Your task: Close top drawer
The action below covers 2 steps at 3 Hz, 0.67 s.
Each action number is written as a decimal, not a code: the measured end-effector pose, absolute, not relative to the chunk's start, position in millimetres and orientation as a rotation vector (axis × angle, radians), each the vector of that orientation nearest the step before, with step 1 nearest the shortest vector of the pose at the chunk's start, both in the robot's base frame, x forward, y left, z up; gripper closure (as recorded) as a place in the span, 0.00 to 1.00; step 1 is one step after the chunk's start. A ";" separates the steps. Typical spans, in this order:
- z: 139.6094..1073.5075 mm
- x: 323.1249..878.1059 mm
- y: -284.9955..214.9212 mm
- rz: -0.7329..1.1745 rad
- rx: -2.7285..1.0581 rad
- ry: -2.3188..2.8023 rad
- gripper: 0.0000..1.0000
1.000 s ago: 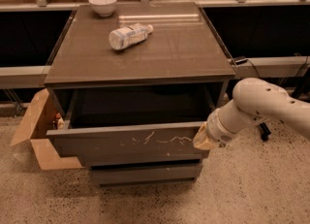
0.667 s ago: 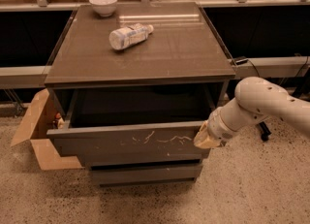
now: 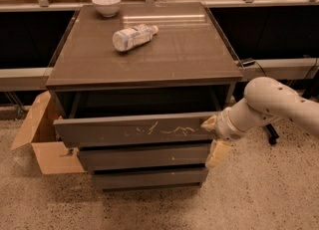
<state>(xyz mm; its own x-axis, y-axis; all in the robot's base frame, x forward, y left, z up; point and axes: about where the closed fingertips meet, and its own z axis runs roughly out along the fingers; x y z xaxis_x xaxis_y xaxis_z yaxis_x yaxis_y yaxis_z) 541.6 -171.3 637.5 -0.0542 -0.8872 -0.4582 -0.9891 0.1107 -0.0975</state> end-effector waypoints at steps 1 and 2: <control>643.6 549.8 -172.4 0.330 -1.820 1.964 0.06; 647.6 555.7 -173.3 0.323 -1.819 1.948 0.28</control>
Offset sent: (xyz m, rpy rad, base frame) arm 0.0227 -0.0062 0.0178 0.0211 -0.0614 0.0113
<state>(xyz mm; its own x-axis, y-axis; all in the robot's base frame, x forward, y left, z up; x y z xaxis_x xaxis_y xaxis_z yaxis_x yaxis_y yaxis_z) 555.7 -173.3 647.6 -0.0259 -0.8798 -0.4747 -0.9859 0.1010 -0.1334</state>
